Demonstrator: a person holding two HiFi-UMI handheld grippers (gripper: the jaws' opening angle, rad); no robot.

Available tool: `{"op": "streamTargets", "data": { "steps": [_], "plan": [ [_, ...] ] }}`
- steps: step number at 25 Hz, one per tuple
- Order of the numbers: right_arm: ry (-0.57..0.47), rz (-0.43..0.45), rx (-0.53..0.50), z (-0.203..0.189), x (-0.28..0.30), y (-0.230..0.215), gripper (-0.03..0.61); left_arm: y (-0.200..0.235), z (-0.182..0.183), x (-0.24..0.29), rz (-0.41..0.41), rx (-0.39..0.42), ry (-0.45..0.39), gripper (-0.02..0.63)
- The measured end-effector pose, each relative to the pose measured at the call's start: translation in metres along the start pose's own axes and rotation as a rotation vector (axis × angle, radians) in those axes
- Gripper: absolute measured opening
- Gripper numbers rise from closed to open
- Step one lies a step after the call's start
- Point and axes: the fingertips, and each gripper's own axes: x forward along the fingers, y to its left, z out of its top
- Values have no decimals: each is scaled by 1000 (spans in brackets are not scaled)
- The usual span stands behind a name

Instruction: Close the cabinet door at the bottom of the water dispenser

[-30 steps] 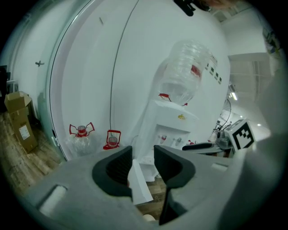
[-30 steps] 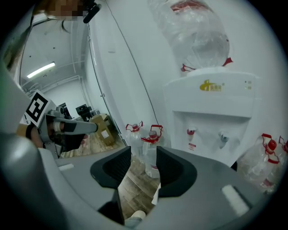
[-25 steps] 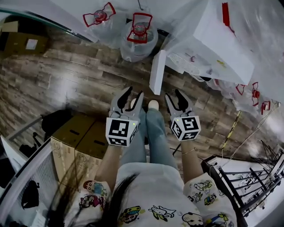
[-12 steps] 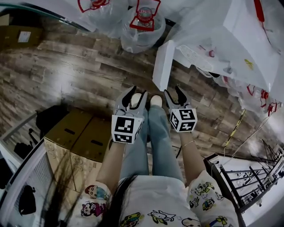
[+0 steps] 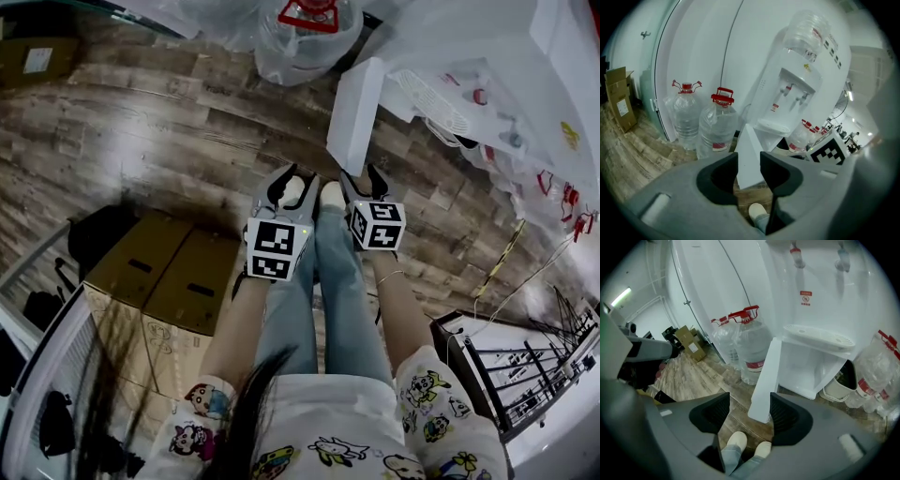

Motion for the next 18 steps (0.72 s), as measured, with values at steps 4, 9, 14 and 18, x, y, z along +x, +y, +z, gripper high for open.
{"op": "streamTargets", "data": {
  "steps": [4,9,14,18],
  "plan": [
    [52,-26,15,-18,15,-8,273,2,-19,12,-12,-13,36,146],
    [94,-44,26,-29,33,-17,273,8,-40,26,-18,-20,82,143],
    [129,-72,49,-37,46,-22,265,16,-60,35,-18,-34,120,140],
    [143,-88,43,-41,47,-25,224,19,-71,39,-21,-38,150,130]
  ]
}}
